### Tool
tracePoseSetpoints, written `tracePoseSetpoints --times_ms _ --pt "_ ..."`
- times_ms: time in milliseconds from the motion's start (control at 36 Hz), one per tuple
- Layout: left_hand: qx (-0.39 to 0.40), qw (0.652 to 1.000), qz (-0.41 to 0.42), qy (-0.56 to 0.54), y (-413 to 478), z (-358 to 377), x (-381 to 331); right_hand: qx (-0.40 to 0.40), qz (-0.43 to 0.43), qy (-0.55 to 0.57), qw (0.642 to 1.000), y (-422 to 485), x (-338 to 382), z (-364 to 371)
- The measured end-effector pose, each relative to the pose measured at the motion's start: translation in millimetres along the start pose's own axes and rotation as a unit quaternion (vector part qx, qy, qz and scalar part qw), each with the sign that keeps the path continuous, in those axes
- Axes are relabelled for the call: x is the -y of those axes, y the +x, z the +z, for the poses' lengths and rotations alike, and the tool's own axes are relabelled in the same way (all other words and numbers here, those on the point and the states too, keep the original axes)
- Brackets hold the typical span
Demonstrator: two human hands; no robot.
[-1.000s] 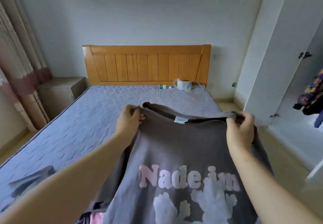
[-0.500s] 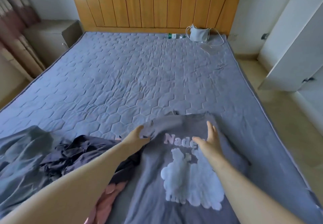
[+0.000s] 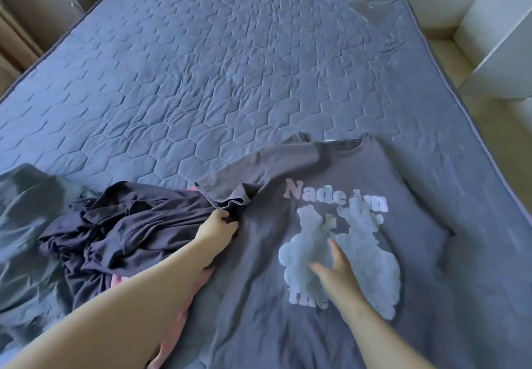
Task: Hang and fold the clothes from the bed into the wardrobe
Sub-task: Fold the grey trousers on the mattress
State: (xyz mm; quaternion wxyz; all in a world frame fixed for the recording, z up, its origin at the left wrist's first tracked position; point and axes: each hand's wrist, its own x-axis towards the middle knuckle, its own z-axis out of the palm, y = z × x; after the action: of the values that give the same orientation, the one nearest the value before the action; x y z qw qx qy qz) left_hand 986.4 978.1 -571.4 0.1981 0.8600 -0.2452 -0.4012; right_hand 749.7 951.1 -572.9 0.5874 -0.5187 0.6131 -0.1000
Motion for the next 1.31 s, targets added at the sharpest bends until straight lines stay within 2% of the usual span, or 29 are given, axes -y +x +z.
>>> tracePoseSetpoints --times_ms 111,194,306,417,500,556,667,694,750,806,861,972,1056,1111,1139,1167,1222,1306 --pt "-0.028 0.984 -0.044 -0.172 33.5 -1.3 -0.6 0.001 0.022 -0.011 1.000 23.2 -1.4 18.2" --pt "0.002 0.969 -0.069 -0.238 54.1 -3.1 -7.8 0.003 0.019 -0.009 1.000 42.9 0.2 29.7" --pt "0.032 0.955 -0.091 -0.279 79.3 -2.7 -18.2 0.015 0.020 -0.001 1.000 69.7 4.2 41.3" --pt "-0.005 0.940 -0.144 -0.310 107.0 0.7 -19.8 0.025 0.030 0.000 0.999 91.2 6.7 52.1" --pt "0.051 0.925 -0.223 -0.304 116.3 1.7 -21.1 0.038 0.053 0.010 0.998 102.2 7.2 57.7" --pt "0.051 0.942 -0.186 -0.277 113.8 3.9 -26.0 0.045 0.064 0.020 0.997 106.5 6.8 58.6" --pt "-0.051 0.967 -0.074 -0.238 117.4 -4.1 -35.8 0.059 0.084 0.026 0.994 109.5 2.8 54.0" --pt "-0.080 0.967 -0.008 -0.242 119.5 -9.4 -36.3 0.062 0.087 0.024 0.994 109.5 1.6 52.1" --pt "-0.173 0.945 0.064 -0.269 116.9 -25.2 -38.3 0.071 0.090 0.024 0.993 109.2 -0.2 48.9" --pt "-0.189 0.952 0.171 -0.172 110.6 -39.6 -40.9 0.075 0.083 0.020 0.993 108.9 0.0 48.0" --pt "-0.195 0.954 0.212 -0.084 114.8 -47.4 -36.9 0.073 0.071 0.012 0.995 108.2 1.6 50.5" --pt "-0.135 0.983 0.102 0.069 131.9 -38.4 -8.8 0.048 0.031 -0.033 0.998 101.1 6.6 57.7" --pt "-0.061 0.989 0.039 0.127 133.9 -22.1 -4.0 0.030 0.010 -0.078 0.996 95.5 5.7 56.3" --pt "-0.058 0.983 0.002 0.172 123.7 -10.4 -10.8 0.014 0.002 -0.094 0.996 92.8 -0.7 54.3" --pt "-0.084 0.975 -0.004 0.206 115.9 -5.8 -15.4 0.005 -0.003 -0.092 0.996 90.8 -4.2 52.8" --pt "-0.122 0.963 0.011 0.242 107.8 -1.3 -19.1 -0.001 -0.003 -0.087 0.996 89.0 -8.0 51.5" --pt "-0.165 0.939 0.095 0.286 92.6 8.8 -22.4 -0.013 -0.001 -0.069 0.998 84.7 -14.2 47.5" --pt "-0.126 0.911 0.237 0.313 70.2 31.3 -23.3 -0.061 0.001 -0.056 0.997 79.7 -23.1 35.2"
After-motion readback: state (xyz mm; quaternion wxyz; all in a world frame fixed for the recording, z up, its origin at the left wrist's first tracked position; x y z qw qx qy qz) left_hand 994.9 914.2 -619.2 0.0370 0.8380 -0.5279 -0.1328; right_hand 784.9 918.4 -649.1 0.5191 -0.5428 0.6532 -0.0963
